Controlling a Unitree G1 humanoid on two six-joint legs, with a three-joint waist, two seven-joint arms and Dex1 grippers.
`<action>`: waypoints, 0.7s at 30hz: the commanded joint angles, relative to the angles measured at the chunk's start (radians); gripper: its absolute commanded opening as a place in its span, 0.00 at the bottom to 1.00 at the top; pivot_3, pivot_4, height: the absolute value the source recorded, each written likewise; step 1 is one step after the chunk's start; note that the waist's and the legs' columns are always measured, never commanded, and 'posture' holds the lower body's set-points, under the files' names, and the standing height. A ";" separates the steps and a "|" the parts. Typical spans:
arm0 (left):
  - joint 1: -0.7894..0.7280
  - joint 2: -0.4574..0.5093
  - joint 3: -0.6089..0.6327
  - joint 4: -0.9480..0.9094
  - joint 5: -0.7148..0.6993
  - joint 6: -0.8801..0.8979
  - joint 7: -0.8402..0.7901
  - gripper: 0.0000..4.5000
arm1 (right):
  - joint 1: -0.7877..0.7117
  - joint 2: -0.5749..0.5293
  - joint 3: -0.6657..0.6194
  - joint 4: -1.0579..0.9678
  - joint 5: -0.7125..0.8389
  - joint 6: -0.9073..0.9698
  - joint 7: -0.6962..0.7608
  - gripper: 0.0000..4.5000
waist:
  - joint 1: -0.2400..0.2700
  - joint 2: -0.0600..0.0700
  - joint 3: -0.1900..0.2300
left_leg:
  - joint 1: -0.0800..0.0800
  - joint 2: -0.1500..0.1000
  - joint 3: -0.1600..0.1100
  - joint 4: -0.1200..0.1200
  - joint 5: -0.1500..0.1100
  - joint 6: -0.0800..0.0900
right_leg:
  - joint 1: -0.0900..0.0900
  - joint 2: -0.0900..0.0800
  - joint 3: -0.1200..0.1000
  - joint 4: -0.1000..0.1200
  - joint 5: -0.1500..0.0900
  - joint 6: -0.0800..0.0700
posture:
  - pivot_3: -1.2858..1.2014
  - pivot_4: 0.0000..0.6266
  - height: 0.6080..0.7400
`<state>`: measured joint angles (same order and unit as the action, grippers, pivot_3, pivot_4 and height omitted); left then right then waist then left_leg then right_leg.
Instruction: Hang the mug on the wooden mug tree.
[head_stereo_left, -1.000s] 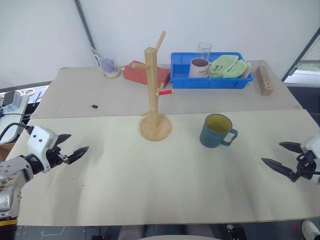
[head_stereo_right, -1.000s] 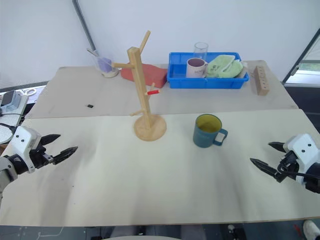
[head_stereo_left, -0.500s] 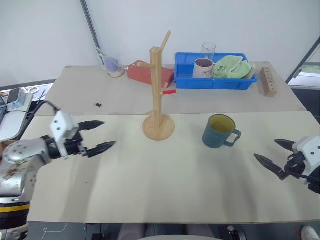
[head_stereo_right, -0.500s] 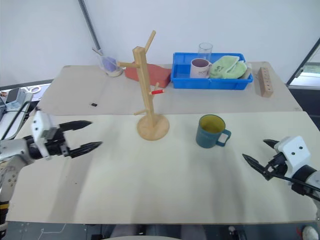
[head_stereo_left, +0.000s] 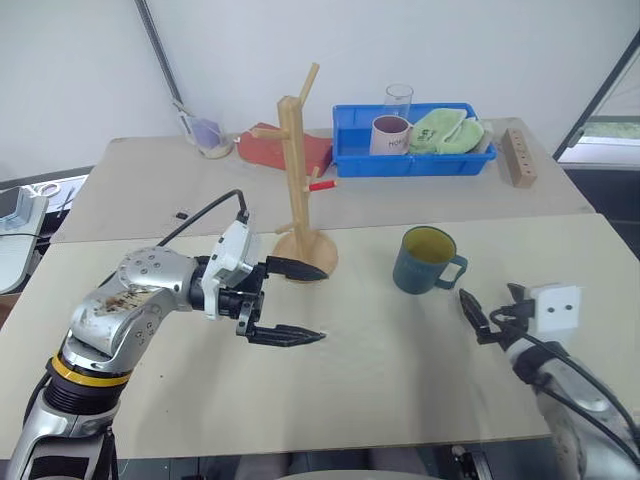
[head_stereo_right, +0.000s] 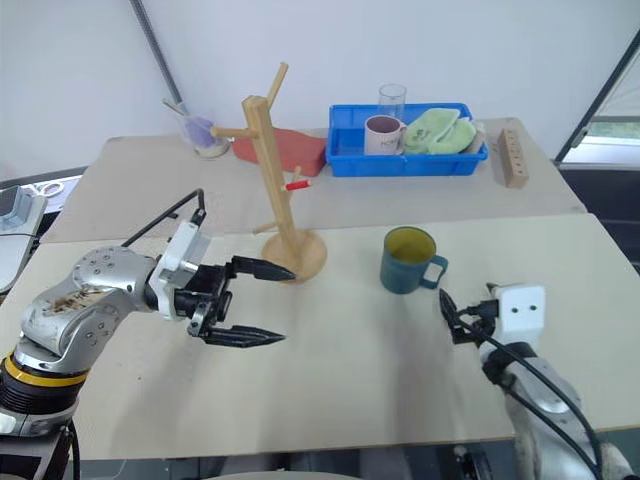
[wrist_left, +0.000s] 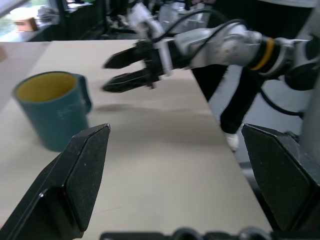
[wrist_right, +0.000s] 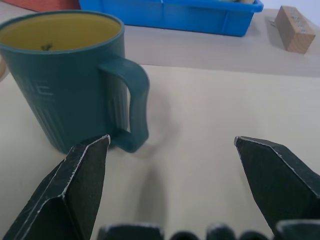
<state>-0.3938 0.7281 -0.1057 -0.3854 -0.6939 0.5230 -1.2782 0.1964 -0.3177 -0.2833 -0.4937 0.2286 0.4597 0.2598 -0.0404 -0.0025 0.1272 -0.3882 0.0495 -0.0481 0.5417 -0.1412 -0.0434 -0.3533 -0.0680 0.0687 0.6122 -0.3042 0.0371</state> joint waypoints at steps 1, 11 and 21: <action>-0.016 -0.013 -0.003 -0.001 0.013 -0.033 -0.012 1.00 | -0.039 0.016 0.015 0.044 -0.036 -0.034 -0.041 0.99 | 0.002 0.000 0.000 | 0.000 0.000 0.000 0.000 0.000 0.000 | 0.000 0.000 0.000 0.000 0.000 0.000 | 0.52 0.24 0.86; 0.011 -0.018 -0.005 -0.009 0.034 -0.051 -0.008 1.00 | -0.128 0.029 0.027 0.108 -0.039 -0.031 -0.077 0.99 | 0.001 0.000 0.000 | -0.001 0.001 -0.002 0.000 0.001 0.001 | 0.000 0.003 0.001 0.001 0.000 0.000 | 0.52 0.24 0.86; -0.001 -0.021 -0.008 -0.006 0.046 -0.043 0.006 1.00 | -0.225 0.053 0.046 0.135 -0.003 0.068 -0.105 0.93 | 0.001 0.001 0.000 | -0.001 0.002 -0.004 0.000 0.006 0.010 | 0.000 0.007 0.004 0.002 0.000 0.000 | 0.52 0.24 0.86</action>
<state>-0.3811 0.7078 -0.1214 -0.3778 -0.6474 0.4897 -1.2769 -0.0199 -0.2713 -0.2418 -0.3371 0.2133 0.5090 0.1630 -0.0395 -0.0018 0.1268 -0.3894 0.0511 -0.0525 0.5415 -0.1353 -0.0338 -0.3529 -0.0611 0.0725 0.6144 -0.3041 0.0368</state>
